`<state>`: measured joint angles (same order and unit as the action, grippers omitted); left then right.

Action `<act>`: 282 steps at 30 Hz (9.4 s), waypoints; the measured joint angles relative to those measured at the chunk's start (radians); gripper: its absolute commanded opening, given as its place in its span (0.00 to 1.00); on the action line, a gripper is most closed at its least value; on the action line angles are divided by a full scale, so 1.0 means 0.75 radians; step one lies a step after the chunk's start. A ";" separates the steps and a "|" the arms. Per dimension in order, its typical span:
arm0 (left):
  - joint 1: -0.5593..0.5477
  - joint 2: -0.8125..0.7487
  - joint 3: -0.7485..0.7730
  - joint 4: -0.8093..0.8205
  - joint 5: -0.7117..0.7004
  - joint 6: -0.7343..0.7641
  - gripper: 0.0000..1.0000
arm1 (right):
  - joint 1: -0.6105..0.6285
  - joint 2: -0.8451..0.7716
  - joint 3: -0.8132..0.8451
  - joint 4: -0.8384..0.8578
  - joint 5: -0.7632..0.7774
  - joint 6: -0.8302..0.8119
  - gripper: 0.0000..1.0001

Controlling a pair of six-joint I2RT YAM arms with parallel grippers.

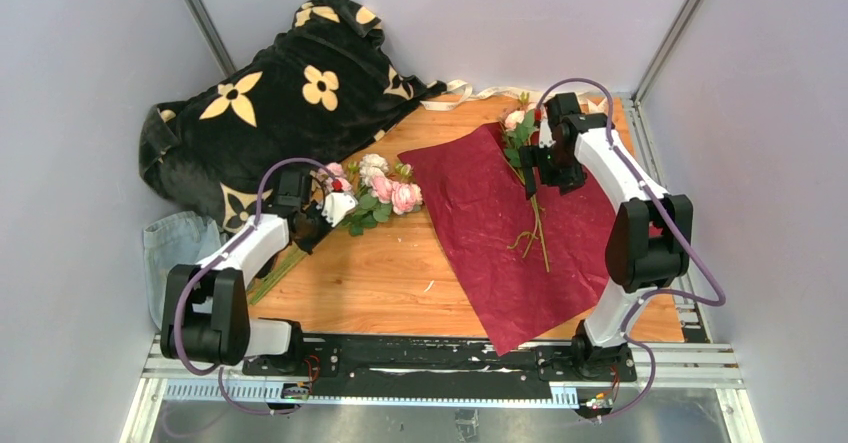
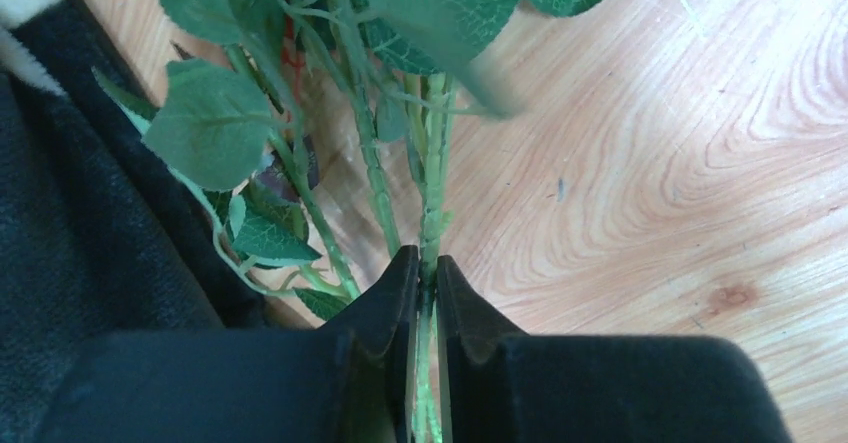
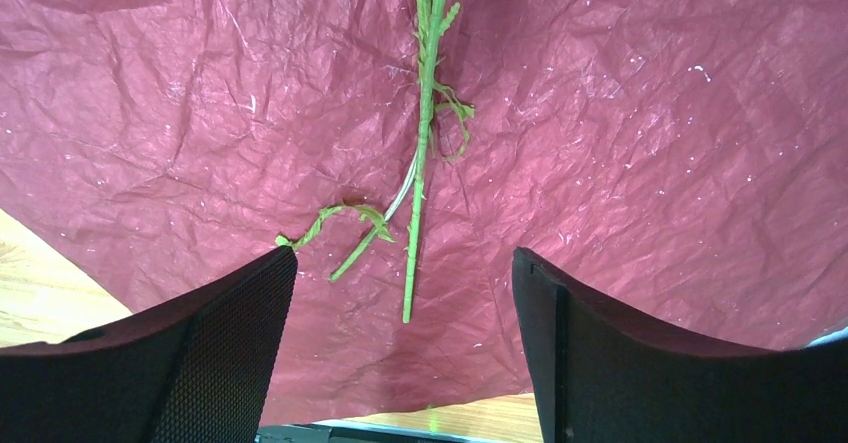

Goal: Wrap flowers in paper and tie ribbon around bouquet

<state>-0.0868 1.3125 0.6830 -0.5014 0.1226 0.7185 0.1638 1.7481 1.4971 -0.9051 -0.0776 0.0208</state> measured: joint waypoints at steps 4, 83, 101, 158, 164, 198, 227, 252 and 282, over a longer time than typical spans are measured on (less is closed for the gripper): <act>0.000 -0.002 0.018 0.004 0.002 -0.026 0.00 | 0.001 -0.001 -0.010 -0.003 0.005 -0.001 0.84; 0.184 -0.104 0.205 -0.313 0.012 -0.061 0.70 | 0.135 0.340 0.066 0.019 0.077 0.047 0.72; 0.077 0.109 0.219 -0.091 -0.112 -0.168 0.35 | 0.136 -0.075 -0.076 0.099 0.082 0.021 0.72; -0.079 0.039 1.293 -0.197 0.948 -1.213 0.00 | 0.843 -0.068 0.165 1.447 -0.631 0.344 0.76; -0.079 0.039 1.278 -0.128 0.968 -1.285 0.00 | 0.844 -0.018 0.163 1.503 -0.595 0.480 0.04; -0.079 0.074 0.311 -0.230 -0.171 -0.159 0.56 | 0.105 0.533 0.500 -0.077 0.220 -0.025 0.65; -0.079 0.495 0.419 -0.085 -0.139 -0.250 0.00 | 0.104 0.067 0.179 0.037 0.183 -0.029 0.64; 0.051 -0.007 1.121 0.170 0.904 -1.438 0.00 | 0.721 -0.303 -0.089 1.362 -0.568 0.312 0.80; 0.003 -0.032 0.574 -0.318 0.242 -0.312 0.88 | 0.345 -0.008 0.109 0.394 0.034 0.122 0.00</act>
<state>-0.0849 1.2888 1.1137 -0.7399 0.3038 0.4843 0.4225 1.7424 1.5791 -0.6098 -0.0521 0.1120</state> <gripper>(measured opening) 0.929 0.032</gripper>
